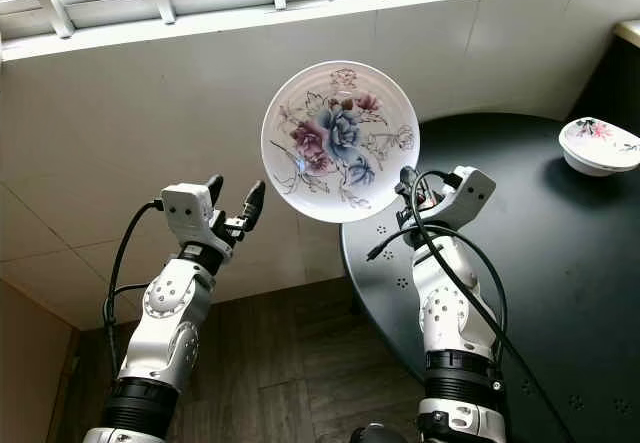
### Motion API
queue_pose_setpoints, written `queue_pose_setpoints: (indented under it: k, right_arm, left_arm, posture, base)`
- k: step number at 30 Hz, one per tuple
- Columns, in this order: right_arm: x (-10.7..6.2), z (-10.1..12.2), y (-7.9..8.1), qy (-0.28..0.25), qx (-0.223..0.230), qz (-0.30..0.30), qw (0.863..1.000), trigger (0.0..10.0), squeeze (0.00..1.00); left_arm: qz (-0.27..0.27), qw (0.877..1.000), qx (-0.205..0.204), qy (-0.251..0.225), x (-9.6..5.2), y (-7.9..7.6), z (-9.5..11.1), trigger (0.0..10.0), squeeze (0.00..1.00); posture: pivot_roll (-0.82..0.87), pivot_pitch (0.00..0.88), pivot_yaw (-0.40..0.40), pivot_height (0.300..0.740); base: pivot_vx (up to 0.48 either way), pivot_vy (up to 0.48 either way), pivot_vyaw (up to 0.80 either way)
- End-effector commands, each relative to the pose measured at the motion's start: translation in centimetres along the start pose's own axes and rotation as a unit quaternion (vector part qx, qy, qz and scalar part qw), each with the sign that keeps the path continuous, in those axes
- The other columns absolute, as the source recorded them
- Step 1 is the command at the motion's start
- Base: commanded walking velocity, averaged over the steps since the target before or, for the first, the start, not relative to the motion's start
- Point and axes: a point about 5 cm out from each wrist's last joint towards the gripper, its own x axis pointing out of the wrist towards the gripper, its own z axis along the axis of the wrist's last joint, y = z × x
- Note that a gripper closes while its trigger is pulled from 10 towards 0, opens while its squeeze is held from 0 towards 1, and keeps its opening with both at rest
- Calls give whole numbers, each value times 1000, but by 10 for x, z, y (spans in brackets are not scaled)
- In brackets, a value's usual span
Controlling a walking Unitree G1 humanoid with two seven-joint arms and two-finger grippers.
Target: Kitchen organization
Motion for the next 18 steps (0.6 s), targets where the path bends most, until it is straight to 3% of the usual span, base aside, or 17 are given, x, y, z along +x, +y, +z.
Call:
queue_pose_setpoints:
  k: [1, 7, 10, 11, 12, 13, 14, 18]
  right_arm:
    - [-1, 8, 5, -18, 0, 15, 1000, 0, 0]
    - [0, 6, 8, -12, -16, 20, 1000, 0, 0]
    - [0, 6, 11, -11, -32, 29, 999, 0, 0]
    - [0, 6, 12, -11, -39, 34, 999, 0, 0]
    - [0, 7, 12, -12, -45, 34, 998, 0, 0]
    - [0, 7, 13, -15, -51, 37, 998, 0, 0]
    - [0, 9, 14, -19, -56, 41, 997, 0, 0]
    - [0, 14, 19, -32, -58, 54, 996, 0, 0]
  left_arm:
    - [2, 1000, 4, -11, 1, 3, 7, 10000, 1000]
    - [11, 1000, 6, -18, 1, 8, 10, 10000, 1000]
    - [34, 999, 31, 10, 2, 14, 3, 10000, 976]
    - [37, 999, 36, 17, 3, 15, 2, 10000, 902]
    - [38, 998, 38, 22, 3, 16, 1, 10000, 345]
    - [39, 998, 39, 23, 3, 16, 1, 10000, 43]
    - [39, 998, 40, 24, 3, 16, 0, 10000, 0]
    - [38, 998, 51, 27, 4, 14, 0, 10000, 0]
  posture:
    - [-95, 20, 25, 740]
    - [-92, 21, 22, 740]
    - [-91, 21, 21, 740]
    - [-91, 21, 20, 740]
    - [-91, 20, 20, 740]
    - [-91, 20, 20, 740]
    - [-91, 20, 20, 740]
    - [-94, 17, 21, 740]
  base:
    - [0, 0, 0]
    - [0, 0, 0]
    - [0, 0, 0]
    - [0, 0, 0]
    - [0, 0, 681]
    - [0, 0, 800]
    - [0, 0, 800]
    - [0, 0, 800]
